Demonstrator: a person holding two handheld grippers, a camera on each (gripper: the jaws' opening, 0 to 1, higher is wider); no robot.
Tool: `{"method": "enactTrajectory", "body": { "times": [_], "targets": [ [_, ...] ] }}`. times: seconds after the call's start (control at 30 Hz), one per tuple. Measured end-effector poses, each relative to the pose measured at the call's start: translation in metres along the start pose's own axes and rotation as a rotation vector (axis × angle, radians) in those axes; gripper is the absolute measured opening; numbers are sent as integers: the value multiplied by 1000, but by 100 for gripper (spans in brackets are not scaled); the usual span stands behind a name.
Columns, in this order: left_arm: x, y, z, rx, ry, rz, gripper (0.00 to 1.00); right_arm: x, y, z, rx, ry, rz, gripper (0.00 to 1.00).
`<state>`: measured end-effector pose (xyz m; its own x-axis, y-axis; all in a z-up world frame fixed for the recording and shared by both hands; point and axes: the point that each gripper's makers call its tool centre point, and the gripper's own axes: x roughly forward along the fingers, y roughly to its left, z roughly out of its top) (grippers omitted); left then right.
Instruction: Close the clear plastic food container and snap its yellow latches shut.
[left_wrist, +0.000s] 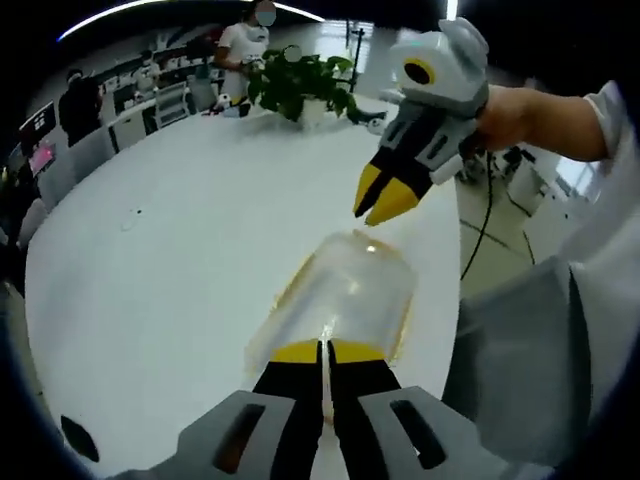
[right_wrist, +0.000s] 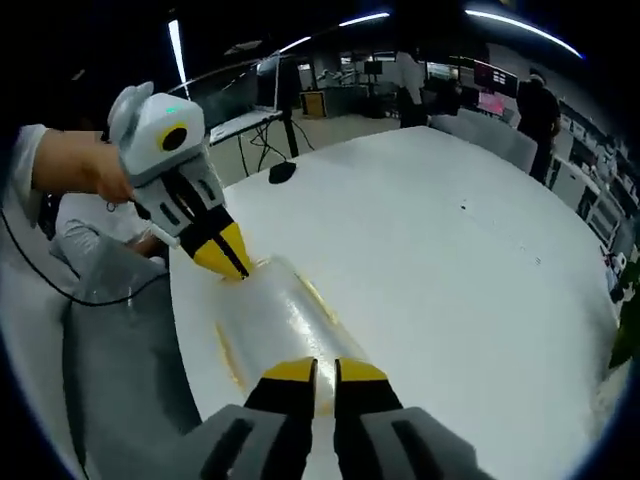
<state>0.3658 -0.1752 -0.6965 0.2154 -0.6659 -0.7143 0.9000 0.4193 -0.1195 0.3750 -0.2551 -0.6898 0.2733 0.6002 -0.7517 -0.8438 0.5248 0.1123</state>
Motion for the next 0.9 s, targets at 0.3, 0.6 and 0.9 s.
{"method": "enactTrajectory", "body": {
  "times": [0.3, 0.6, 0.9],
  "targets": [
    [16, -20, 8, 126, -4, -85, 0, 20, 30, 18, -243, 6, 95, 0],
    [31, -37, 3, 216, 14, -143, 0, 44, 25, 25, -380, 57, 69, 0],
    [33, -47, -6, 242, 29, -156, 0, 56, 13, 24, -379, 84, 82, 0]
  ]
}}
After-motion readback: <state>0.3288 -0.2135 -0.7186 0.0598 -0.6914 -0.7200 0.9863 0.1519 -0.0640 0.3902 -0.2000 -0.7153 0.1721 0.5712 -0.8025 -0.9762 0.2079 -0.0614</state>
